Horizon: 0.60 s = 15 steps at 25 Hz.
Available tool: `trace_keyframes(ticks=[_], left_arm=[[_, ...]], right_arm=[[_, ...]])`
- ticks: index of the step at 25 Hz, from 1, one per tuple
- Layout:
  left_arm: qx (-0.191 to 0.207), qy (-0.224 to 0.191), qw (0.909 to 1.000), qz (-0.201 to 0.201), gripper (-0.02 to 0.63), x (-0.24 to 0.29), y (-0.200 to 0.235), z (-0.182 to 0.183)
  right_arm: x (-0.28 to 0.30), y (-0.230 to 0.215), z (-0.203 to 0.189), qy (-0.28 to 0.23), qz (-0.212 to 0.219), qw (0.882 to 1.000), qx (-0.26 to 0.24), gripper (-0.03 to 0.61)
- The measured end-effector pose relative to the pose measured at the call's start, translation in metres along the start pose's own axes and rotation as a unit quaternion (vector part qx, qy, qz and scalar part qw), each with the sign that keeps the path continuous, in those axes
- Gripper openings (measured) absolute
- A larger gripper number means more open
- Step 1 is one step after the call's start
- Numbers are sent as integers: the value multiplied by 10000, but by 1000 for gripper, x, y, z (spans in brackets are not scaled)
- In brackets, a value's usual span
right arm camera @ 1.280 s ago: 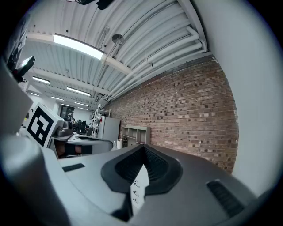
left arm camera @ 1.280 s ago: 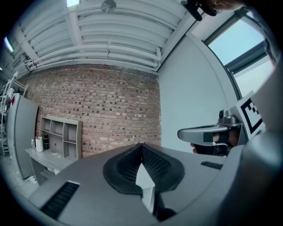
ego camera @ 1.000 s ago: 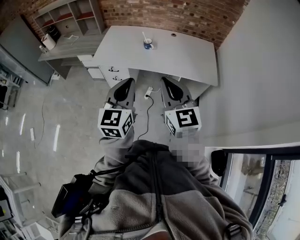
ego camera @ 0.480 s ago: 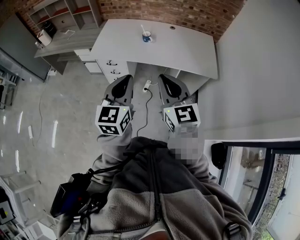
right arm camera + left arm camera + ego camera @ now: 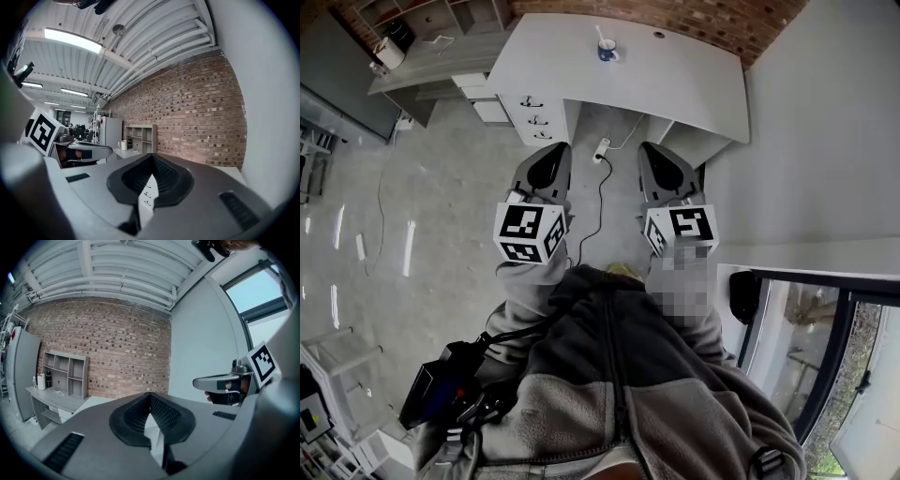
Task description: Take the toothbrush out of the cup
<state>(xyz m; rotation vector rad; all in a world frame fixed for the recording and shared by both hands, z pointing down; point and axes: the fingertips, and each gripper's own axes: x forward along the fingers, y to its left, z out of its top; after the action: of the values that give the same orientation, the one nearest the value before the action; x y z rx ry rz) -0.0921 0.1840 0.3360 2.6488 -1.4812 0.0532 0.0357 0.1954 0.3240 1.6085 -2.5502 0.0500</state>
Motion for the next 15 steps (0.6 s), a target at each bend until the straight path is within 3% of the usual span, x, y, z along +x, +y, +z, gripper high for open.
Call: trace_keyframes(ticks=[9, 15], left_arm=[[-93, 72, 9999, -21, 3, 12, 20, -13], [-72, 64, 9999, 128, 3, 68, 55, -19]], right_arm=[[23, -2, -11, 101, 27, 9999, -69, 2], [89, -33, -19, 80, 205, 9997, -41, 2]])
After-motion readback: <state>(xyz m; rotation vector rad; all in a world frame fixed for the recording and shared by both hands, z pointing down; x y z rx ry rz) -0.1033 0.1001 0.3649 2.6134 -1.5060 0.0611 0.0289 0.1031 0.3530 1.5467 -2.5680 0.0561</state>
